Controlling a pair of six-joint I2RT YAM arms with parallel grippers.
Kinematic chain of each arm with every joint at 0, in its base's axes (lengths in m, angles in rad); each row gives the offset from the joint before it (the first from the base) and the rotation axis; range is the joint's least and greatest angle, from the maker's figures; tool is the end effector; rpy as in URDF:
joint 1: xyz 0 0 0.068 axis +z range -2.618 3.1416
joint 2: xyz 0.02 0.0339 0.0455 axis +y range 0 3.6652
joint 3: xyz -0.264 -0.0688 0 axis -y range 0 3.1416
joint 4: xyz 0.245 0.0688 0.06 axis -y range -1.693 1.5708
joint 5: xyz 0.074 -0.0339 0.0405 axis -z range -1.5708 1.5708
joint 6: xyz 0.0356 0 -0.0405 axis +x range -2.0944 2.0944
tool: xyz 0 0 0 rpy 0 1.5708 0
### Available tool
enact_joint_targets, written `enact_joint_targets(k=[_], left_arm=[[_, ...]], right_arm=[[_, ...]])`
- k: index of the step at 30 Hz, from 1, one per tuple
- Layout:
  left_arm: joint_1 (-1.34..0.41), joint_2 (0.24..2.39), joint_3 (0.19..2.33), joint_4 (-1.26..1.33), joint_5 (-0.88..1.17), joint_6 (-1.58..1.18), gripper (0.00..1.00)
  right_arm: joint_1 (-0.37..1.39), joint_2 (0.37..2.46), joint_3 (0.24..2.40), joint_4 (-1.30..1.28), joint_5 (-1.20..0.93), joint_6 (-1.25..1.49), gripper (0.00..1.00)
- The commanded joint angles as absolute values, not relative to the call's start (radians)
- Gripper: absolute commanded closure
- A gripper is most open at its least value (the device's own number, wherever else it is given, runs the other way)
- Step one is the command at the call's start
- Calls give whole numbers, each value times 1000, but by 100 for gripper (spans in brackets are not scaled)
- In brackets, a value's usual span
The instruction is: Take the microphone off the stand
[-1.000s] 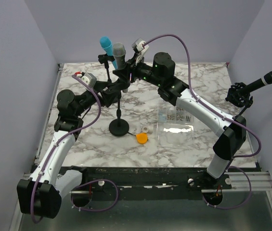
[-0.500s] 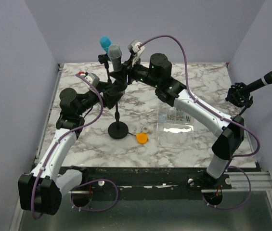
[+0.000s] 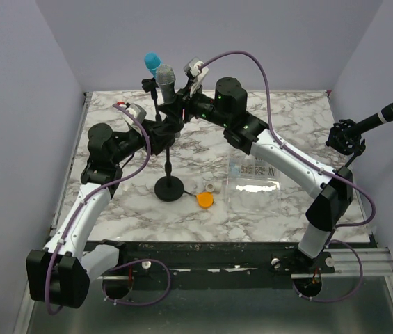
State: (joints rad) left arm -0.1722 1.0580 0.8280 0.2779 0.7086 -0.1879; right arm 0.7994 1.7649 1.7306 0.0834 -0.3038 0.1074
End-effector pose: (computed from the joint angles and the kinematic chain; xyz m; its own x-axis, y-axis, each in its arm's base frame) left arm 0.2360 -0.0646 0.3509 -0.0976 -0.1270 -0.9871 0.7658 0.6239 -0.1560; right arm 0.2891 0.3126 0.4294 -0.0616 0.0833 -0.9946 -0.8909 0.4446 0.0925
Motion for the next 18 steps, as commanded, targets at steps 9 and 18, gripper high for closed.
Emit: enact_joint_targets(k=[9, 18], left_arm=[[-173, 1052, 831, 285, 665, -129, 100], [-173, 1050, 828, 291, 693, -124, 100]], right_arm=[[810, 1652, 1708, 292, -127, 193, 93], [811, 1655, 1811, 268, -145, 148, 99]])
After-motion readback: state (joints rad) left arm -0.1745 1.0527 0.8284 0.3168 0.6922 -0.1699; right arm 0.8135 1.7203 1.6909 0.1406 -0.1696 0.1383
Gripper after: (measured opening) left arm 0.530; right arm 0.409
